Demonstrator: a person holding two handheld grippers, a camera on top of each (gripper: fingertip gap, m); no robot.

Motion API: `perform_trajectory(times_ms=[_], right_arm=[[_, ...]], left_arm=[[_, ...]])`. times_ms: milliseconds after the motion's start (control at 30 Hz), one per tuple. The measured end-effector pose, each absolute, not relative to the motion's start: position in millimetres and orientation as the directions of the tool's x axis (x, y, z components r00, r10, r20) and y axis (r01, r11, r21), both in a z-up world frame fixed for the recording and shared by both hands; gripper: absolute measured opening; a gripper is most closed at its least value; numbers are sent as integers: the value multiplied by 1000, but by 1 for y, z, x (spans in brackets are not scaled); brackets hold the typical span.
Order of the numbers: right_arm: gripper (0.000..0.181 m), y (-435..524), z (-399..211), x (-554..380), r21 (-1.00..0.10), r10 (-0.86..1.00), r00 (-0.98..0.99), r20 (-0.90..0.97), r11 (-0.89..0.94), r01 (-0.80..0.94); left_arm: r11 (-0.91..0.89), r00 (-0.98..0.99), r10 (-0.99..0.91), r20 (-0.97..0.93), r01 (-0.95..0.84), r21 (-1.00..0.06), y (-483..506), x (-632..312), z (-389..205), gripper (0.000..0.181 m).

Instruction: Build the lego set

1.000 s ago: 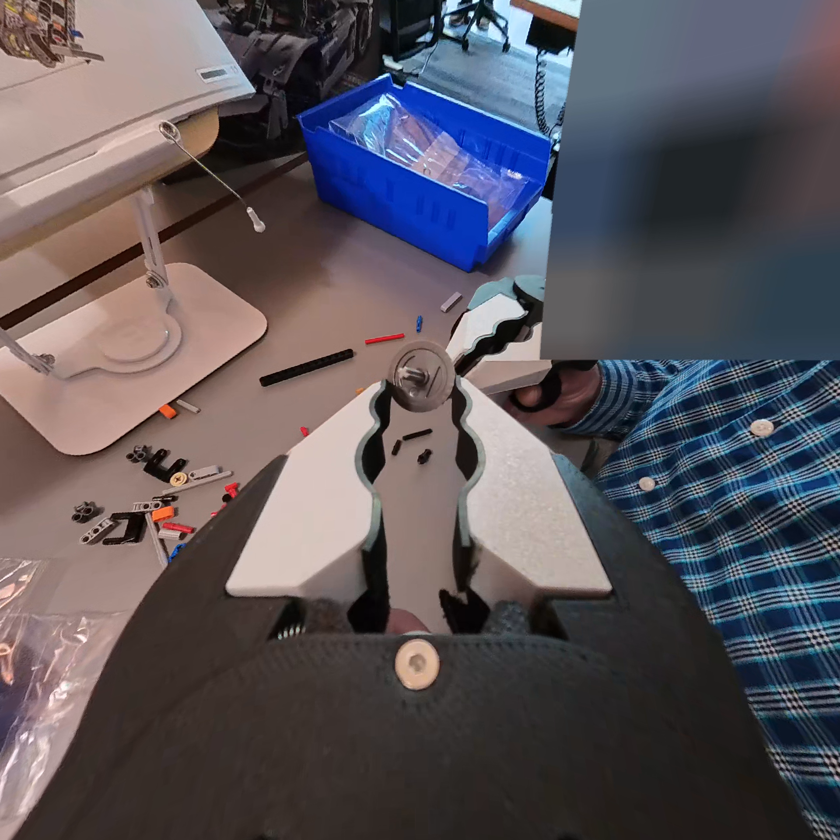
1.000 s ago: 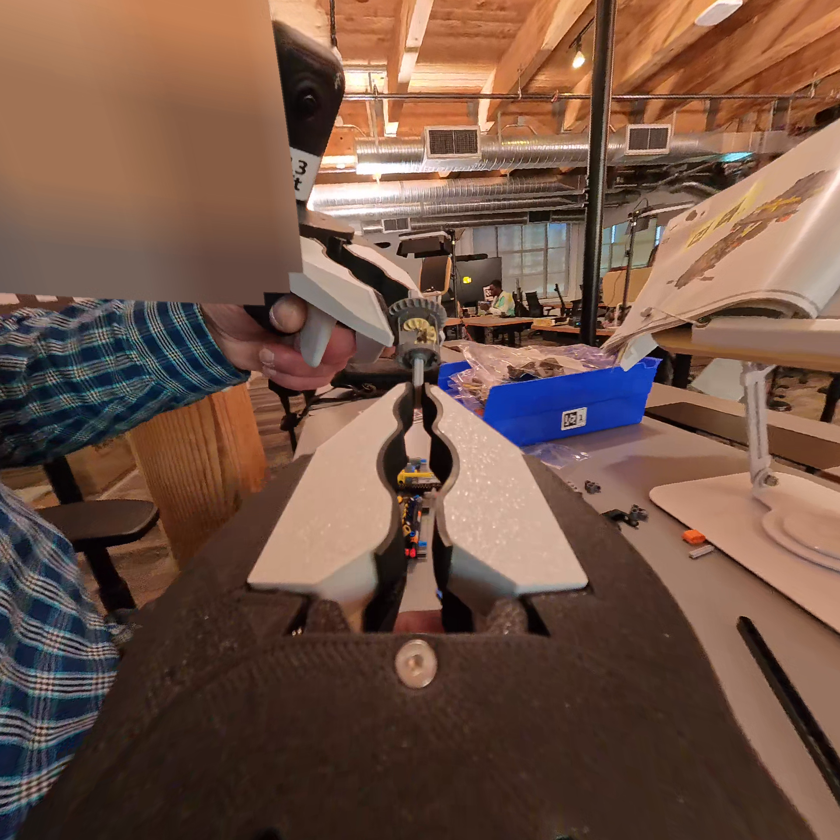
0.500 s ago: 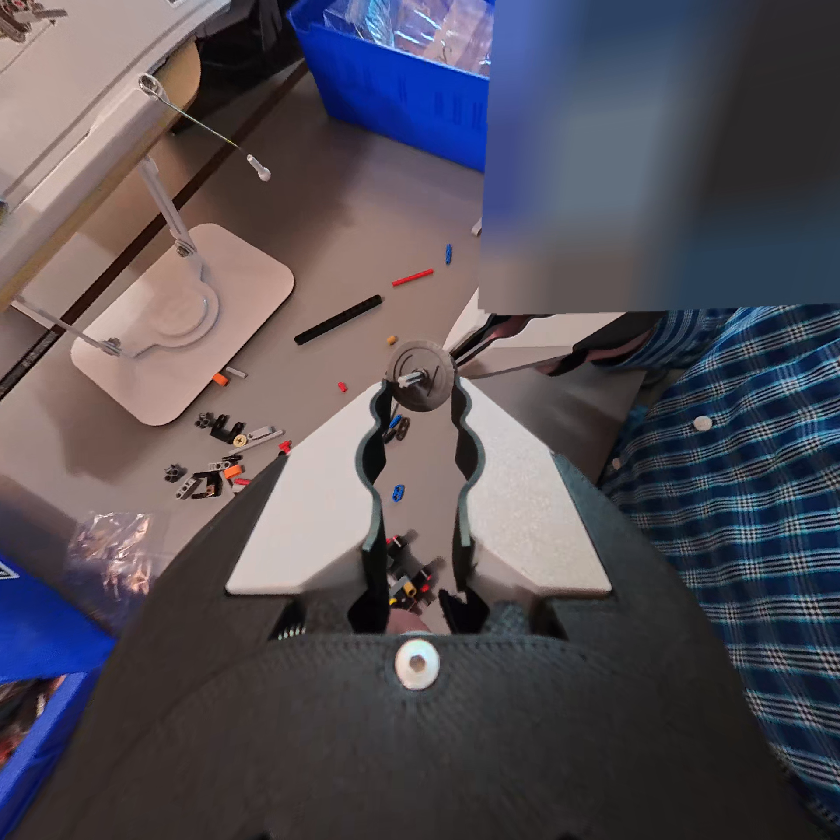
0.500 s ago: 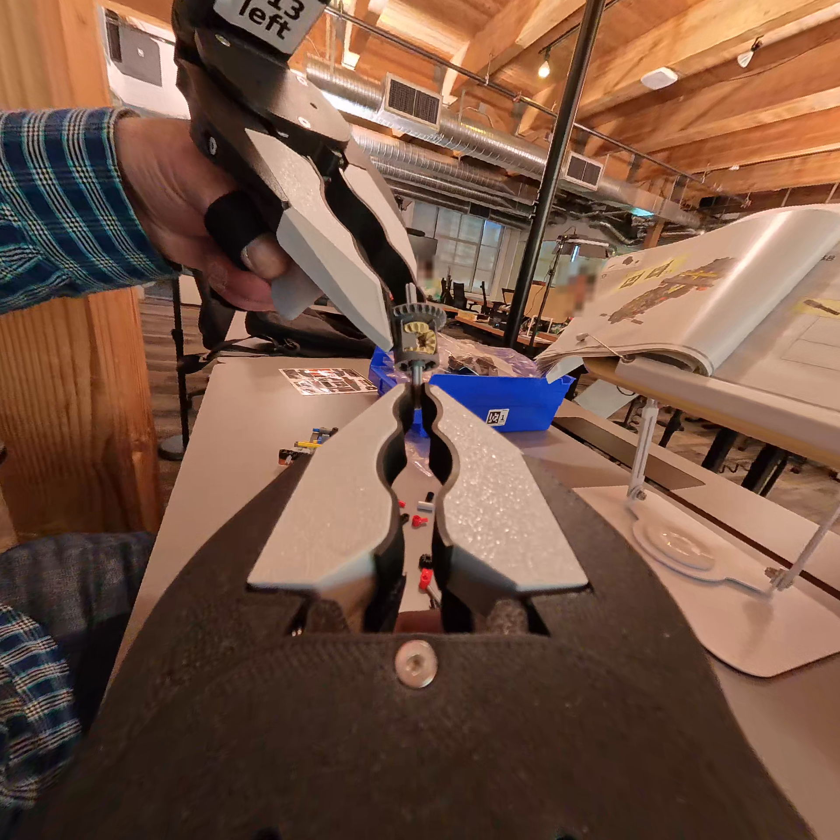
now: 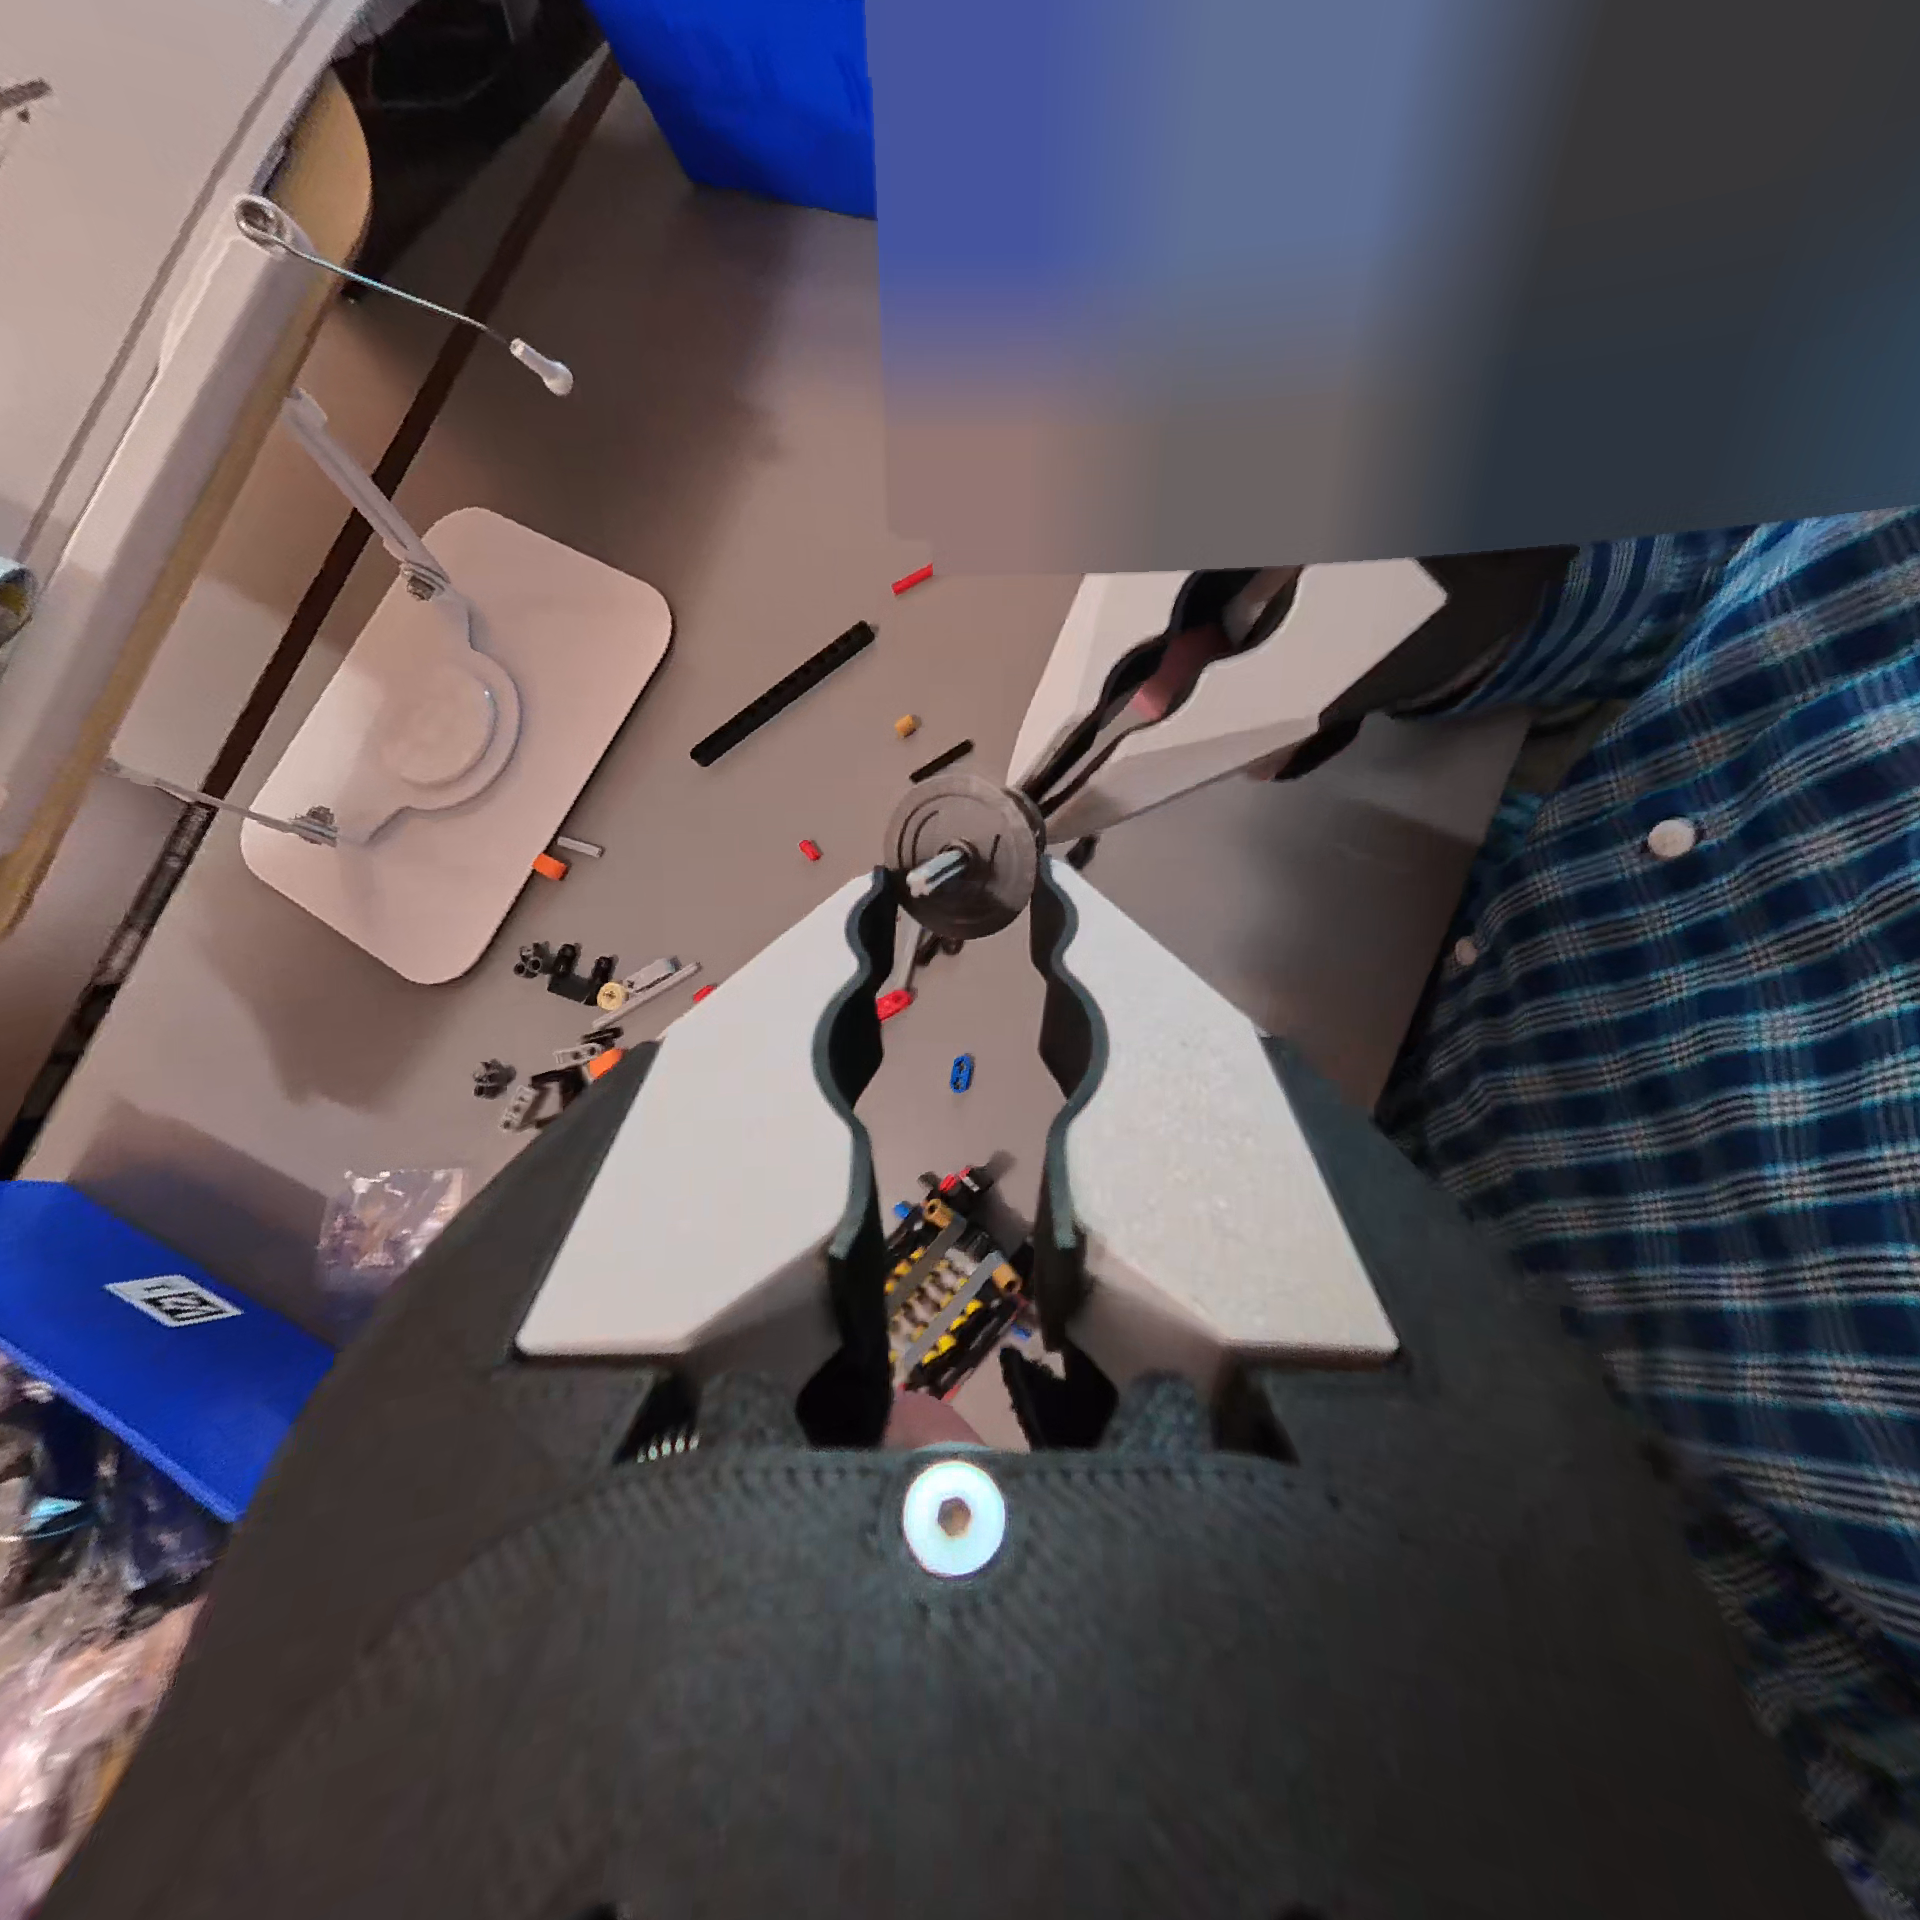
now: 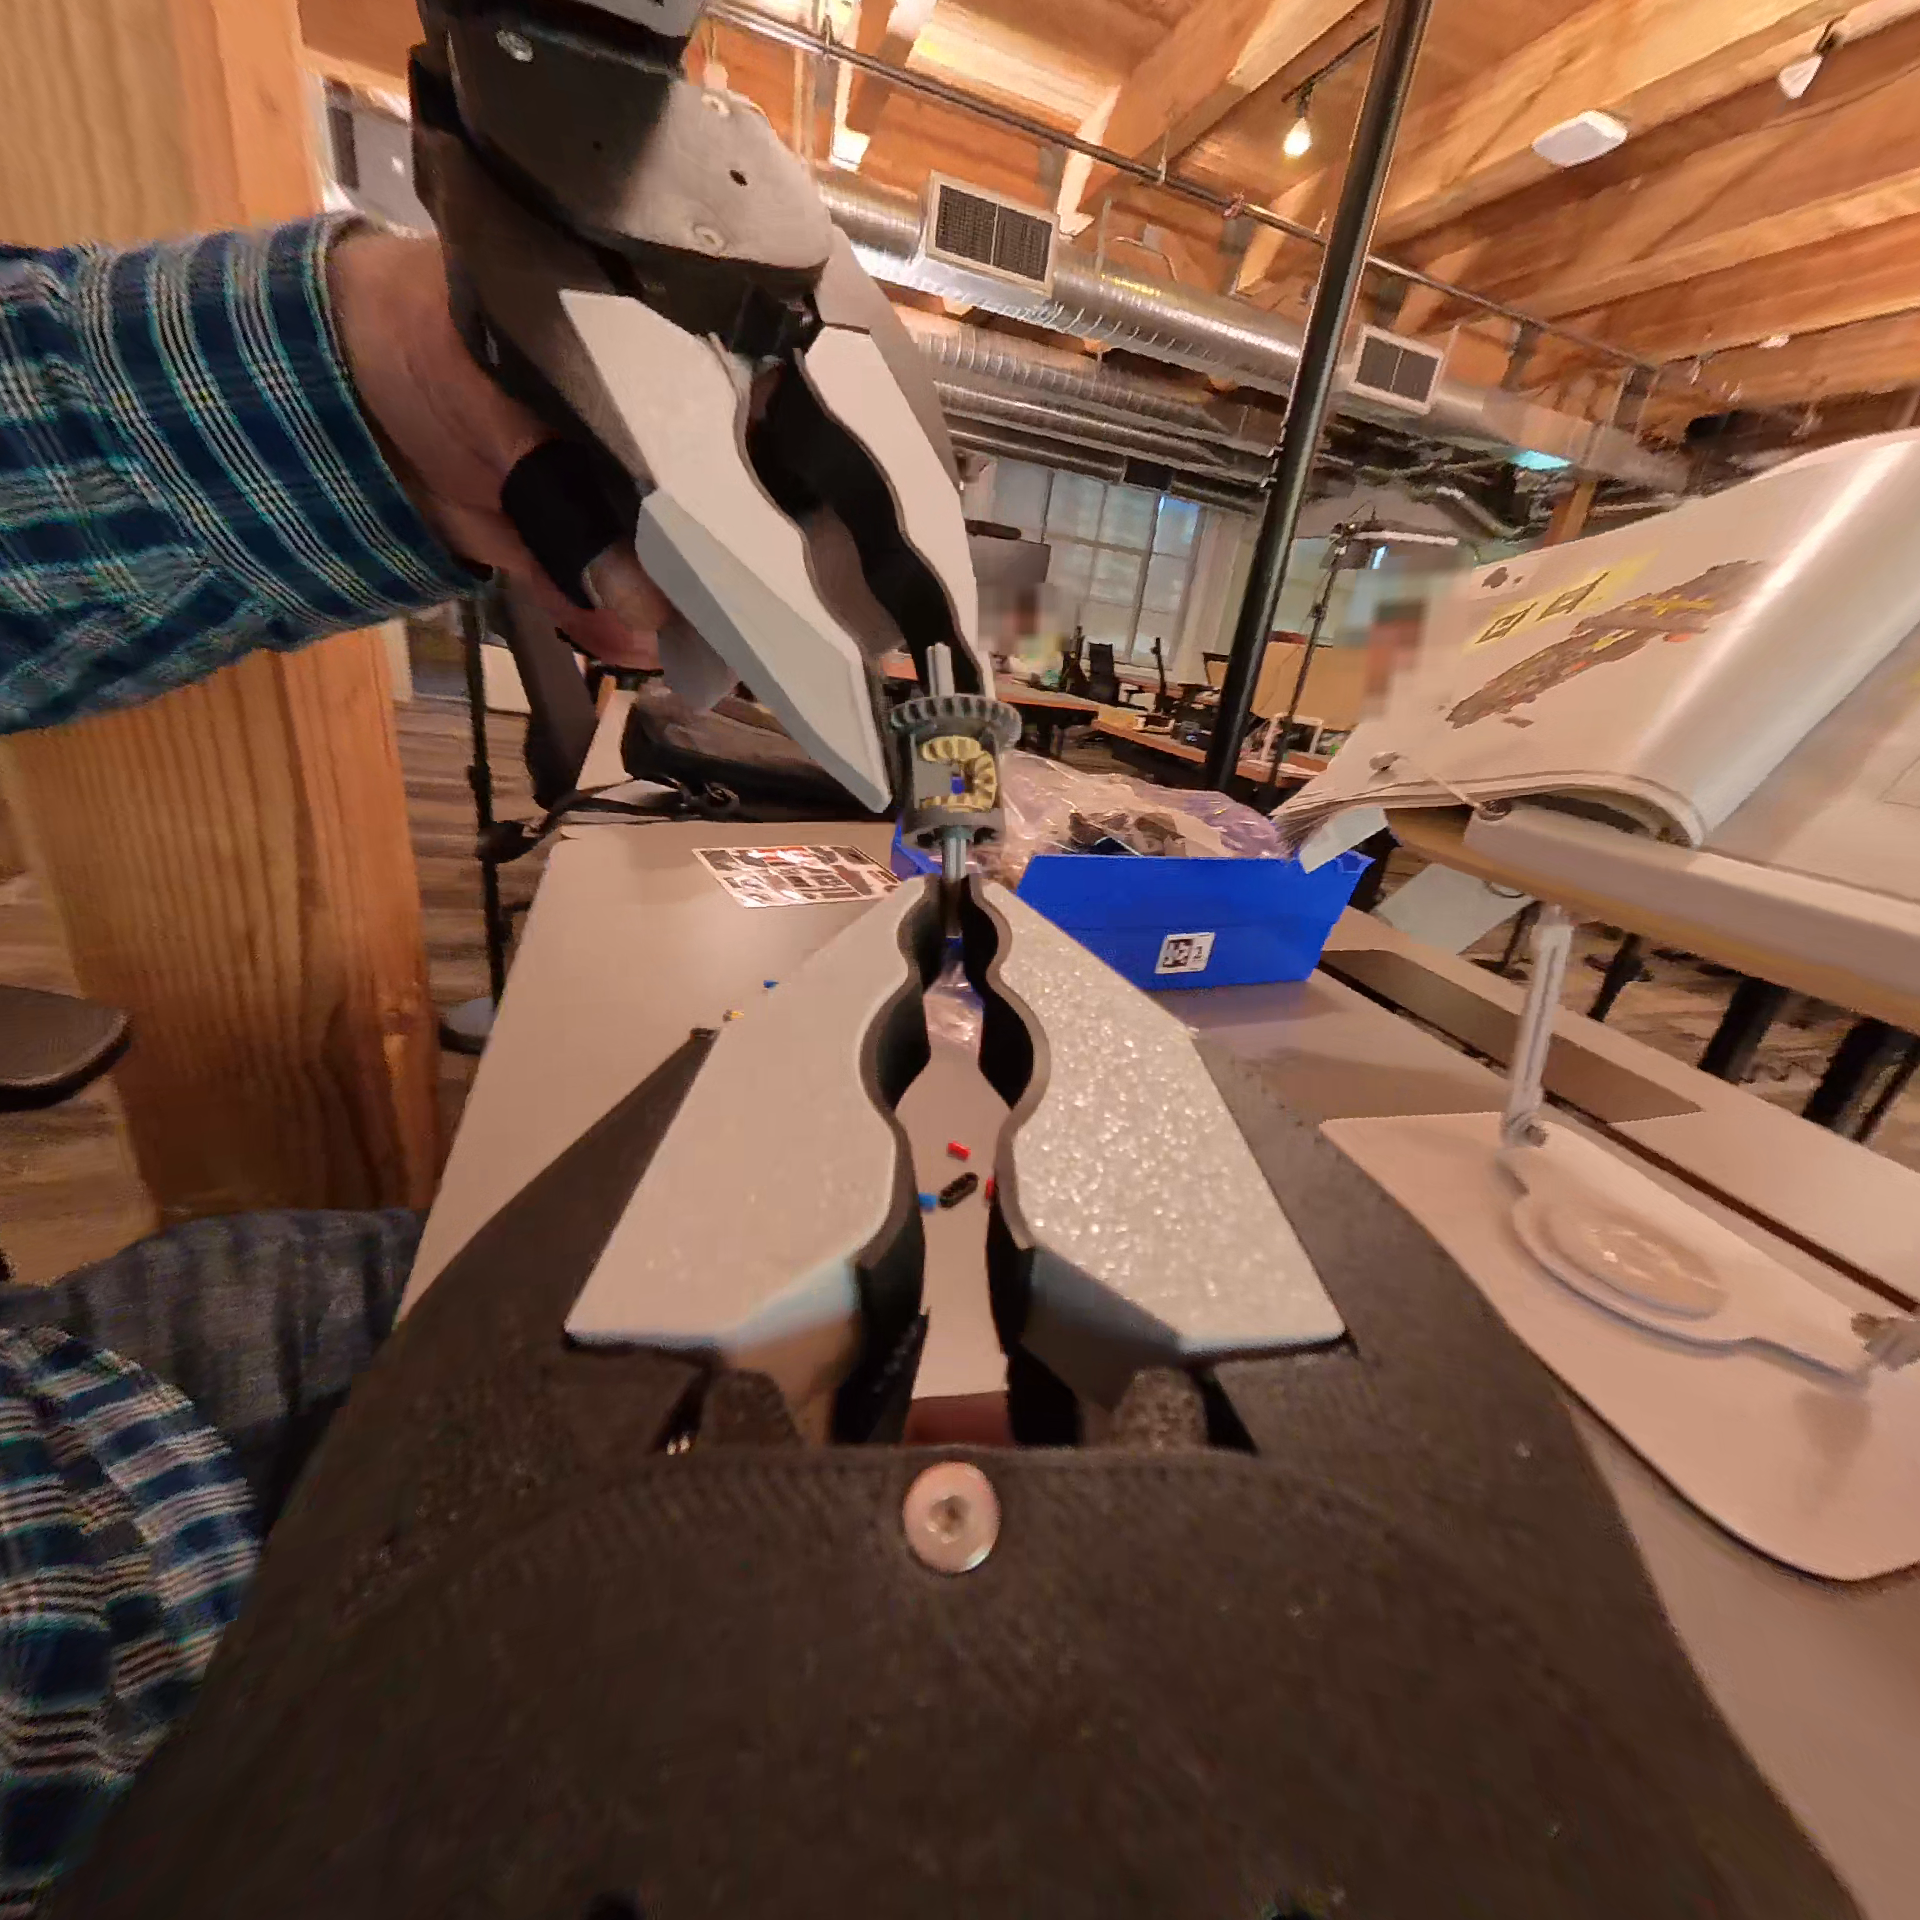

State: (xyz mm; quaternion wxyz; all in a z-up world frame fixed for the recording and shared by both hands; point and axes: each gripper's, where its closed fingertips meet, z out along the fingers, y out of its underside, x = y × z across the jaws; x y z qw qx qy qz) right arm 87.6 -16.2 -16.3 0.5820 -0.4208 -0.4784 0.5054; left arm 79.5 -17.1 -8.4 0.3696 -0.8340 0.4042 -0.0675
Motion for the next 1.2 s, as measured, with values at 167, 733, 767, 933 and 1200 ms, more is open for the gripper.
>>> perform_trajectory(times_ms=[167,733,767,933,1200], right_arm=[[0,-18,-17,88,-979,996,-21,81,76,-189],[0,-18,-20,86,-981,995,-21,98,93,-173],[0,-18,-20,86,-980,995,-18,102,97,-172],[0,-18,-20,86,-978,993,-5,120,118,-170],[0,-16,-21,85,-967,978,54,201,207,-147]], left_arm=[[-378,633,-749,-197,-652,-657,-17,81,-8,25],[-391,653,-746,-127,-585,-710,-15,83,-9,26],[-393,657,-744,-122,-577,-716,-15,84,-9,26],[-396,673,-733,-98,-540,-743,-14,84,-9,26],[-379,691,-716,-94,-499,-780,-12,85,-10,26]])
